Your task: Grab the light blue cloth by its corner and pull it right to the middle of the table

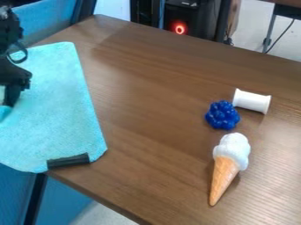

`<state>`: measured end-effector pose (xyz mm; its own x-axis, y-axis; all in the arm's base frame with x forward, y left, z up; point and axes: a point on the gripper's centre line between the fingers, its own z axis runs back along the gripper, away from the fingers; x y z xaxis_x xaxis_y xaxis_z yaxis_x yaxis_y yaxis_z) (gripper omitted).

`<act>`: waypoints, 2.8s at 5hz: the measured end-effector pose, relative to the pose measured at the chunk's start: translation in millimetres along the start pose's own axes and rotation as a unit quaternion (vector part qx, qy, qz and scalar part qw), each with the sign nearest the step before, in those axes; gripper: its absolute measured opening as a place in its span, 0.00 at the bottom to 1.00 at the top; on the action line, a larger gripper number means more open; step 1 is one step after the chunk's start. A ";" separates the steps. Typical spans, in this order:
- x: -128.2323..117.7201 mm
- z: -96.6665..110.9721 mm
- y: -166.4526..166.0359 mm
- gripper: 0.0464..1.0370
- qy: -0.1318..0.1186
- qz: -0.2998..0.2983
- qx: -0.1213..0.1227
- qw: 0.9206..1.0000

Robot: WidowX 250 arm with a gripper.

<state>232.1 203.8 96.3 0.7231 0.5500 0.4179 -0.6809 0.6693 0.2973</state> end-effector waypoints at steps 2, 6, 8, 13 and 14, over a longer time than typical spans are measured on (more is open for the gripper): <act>-5.4 1.8 -3.4 0.96 0.017 0.004 -0.012 1.000; 3.7 15.2 -6.4 0.96 0.018 0.010 -0.020 1.000; 0.3 7.5 -5.1 0.96 0.009 0.006 -0.009 1.000; -3.1 -1.3 -4.3 0.32 0.011 -0.011 -0.012 1.000; -4.1 1.0 -5.3 0.11 0.012 -0.013 -0.019 1.000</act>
<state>232.7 197.5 93.8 0.7433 0.5434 0.3902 -0.6572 0.7021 0.2741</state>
